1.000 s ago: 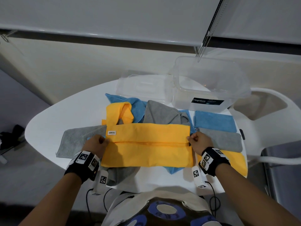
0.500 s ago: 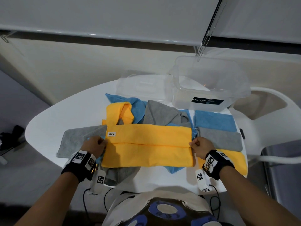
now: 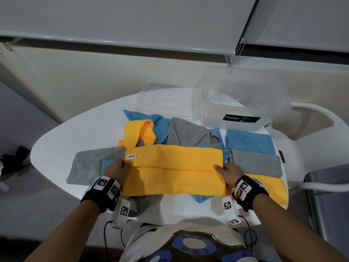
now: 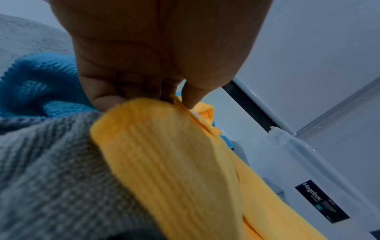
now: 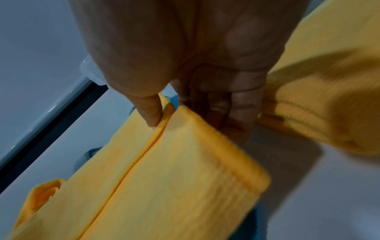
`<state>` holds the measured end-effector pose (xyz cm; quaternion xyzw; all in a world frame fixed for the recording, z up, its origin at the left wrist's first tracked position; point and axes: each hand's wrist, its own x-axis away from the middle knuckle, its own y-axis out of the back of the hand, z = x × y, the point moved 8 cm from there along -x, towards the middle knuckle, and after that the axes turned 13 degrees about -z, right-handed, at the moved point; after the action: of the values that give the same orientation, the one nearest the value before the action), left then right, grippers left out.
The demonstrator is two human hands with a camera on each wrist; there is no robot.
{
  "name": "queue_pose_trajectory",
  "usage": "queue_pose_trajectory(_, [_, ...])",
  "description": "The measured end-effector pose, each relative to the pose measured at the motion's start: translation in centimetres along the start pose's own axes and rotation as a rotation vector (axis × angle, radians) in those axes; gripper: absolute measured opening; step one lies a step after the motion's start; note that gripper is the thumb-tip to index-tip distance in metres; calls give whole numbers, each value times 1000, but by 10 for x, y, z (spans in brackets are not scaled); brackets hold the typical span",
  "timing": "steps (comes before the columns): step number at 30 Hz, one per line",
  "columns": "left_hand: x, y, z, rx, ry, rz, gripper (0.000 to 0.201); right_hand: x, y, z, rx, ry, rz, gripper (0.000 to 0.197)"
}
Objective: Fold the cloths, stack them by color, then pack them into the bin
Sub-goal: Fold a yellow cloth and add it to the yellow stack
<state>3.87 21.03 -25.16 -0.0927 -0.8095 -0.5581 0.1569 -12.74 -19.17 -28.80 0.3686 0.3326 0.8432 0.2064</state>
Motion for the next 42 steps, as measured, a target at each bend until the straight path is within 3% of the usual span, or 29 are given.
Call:
queue_pose_trajectory(3, [3,-4,-6,-14,-19,5,46,2,0,3,52,58,-1,38])
queue_pose_trajectory(9, [8,13,-17,56,-93,-154,34,6,14,12,42,154,-100,28])
queue_pose_trajectory(15, [1,46,-48,88,-167,-227,36,7,45,15,-120,186,-197,25])
queue_pose_trajectory(19, [-27,65,-83,36,-220,-253,41,13,47,6,-217,160,-203,34])
queue_pose_trajectory(21, [-44,74,-107,-11,-293,-243,43,17,37,0,-241,141,-164,39])
queue_pose_trajectory(25, [-78,90,-154,-94,-452,-304,37,31,0,-5,-341,60,80,37])
queue_pose_trajectory(31, [-87,64,-181,-183,-432,-300,38,38,-17,-11,-237,18,197,34])
queue_pose_trajectory(35, [-60,33,-164,-106,-436,-267,27,32,1,-17,-142,27,82,30])
queue_pose_trajectory(39, [-22,2,-149,55,-493,-174,11,12,32,-10,-100,120,-184,21])
queue_pose_trajectory(42, [14,-15,-147,18,-548,-145,7,-3,42,4,-127,189,-245,25])
